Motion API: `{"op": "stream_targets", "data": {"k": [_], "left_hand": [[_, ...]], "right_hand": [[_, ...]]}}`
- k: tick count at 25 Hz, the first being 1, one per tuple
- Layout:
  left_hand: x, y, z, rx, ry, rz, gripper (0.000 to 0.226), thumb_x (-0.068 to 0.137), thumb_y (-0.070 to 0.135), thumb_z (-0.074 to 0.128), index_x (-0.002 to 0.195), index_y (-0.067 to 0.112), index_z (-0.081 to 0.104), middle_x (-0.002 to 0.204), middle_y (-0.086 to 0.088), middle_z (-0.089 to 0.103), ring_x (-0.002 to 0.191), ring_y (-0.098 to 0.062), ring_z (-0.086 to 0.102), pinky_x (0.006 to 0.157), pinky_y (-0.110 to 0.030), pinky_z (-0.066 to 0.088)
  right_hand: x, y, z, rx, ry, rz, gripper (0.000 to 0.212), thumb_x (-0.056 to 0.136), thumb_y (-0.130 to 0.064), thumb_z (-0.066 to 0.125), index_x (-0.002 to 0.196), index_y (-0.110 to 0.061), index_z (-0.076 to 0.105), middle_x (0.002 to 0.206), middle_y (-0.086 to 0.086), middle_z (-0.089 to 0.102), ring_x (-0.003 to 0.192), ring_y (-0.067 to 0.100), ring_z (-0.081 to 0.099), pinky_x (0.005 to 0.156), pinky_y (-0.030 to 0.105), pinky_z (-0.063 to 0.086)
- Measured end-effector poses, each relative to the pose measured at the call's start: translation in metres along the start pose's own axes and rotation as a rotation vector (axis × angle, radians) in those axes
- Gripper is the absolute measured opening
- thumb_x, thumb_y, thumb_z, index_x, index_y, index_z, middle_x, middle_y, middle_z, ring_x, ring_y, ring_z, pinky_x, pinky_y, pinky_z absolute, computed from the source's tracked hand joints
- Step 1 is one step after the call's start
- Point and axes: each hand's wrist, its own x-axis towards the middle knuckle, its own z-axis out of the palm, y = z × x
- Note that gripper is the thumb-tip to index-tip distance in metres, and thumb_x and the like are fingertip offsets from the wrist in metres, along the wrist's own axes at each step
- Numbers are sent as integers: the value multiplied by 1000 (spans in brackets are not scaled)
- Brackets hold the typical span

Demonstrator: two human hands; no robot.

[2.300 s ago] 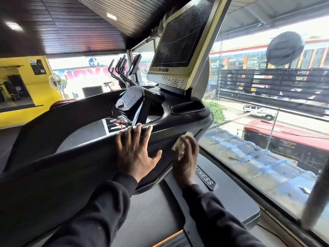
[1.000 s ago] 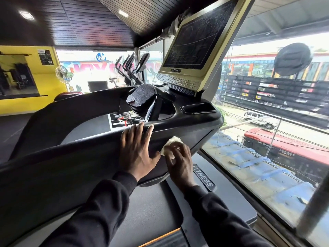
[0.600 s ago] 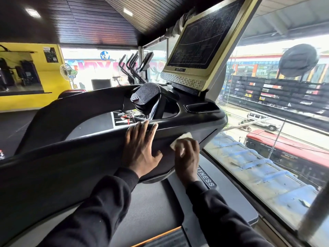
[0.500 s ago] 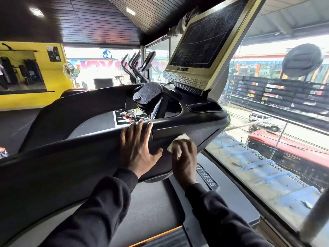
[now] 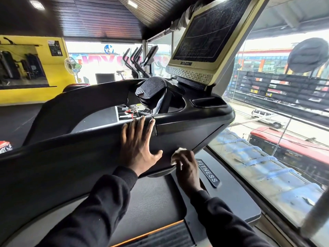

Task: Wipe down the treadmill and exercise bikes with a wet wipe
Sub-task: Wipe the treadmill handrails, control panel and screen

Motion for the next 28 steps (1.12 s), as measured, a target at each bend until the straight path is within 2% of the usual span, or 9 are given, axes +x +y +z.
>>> {"op": "stream_targets", "data": {"k": [2,3,6,7,11,15,19,23,28], "left_hand": [[0,0,0,3,-12,-2,106,62,62,68,153,22,32,154,-9,35,139,-34,34,118,-52,15],[0,-1,0,3,-17,-3,107,61,62,68,153,22,32,155,-9,35,140,-34,33,118,-52,14],[-1,-2,0,-1,-33,12,111,59,63,69,154,21,30,156,-10,33,140,-34,32,118,-53,14],[-1,-3,-1,-2,-40,21,112,58,63,70,154,21,29,157,-10,31,140,-35,32,118,-53,14],[-4,-9,-2,-11,-59,56,112,60,60,74,155,22,28,159,-9,27,141,-35,32,119,-52,15],[-3,-18,-8,-39,-43,79,103,63,57,73,152,22,33,157,-5,31,139,-32,35,118,-49,15],[-8,-26,-10,-16,-37,13,102,64,59,70,152,23,33,155,-7,33,139,-32,34,118,-49,15],[-11,-29,-10,-20,-23,-24,100,65,62,66,152,26,34,155,-9,34,139,-33,33,117,-52,13],[-17,-40,-9,-14,-22,-32,99,65,61,68,151,29,33,156,-7,32,139,-33,33,117,-54,13]], "right_hand": [[5,-5,1,10,85,173,16,88,-6,53,88,-15,66,104,-1,49,92,3,45,74,17,41],[3,-12,5,4,67,165,16,90,-11,50,90,-15,66,105,1,50,93,6,45,75,21,44],[-17,-22,15,-28,-104,-131,16,87,-12,55,98,-15,66,108,3,53,95,18,50,84,23,42],[-15,-20,15,-28,-118,-146,16,85,-9,58,96,-16,67,107,2,54,95,18,50,84,23,43],[11,-26,12,-15,35,126,21,79,2,62,92,-14,63,101,3,52,91,21,51,78,32,46],[-2,-33,15,-88,-169,-210,24,77,2,60,90,-17,67,99,1,58,86,23,51,72,38,47],[27,-46,12,45,84,66,20,82,2,50,88,-12,62,95,2,51,82,25,52,69,38,48],[7,-54,20,14,-83,-261,18,85,-3,66,98,-14,65,108,0,55,94,20,54,80,30,48],[40,-61,16,85,222,173,21,88,1,59,105,-11,59,102,3,53,91,24,51,80,35,46]]}}
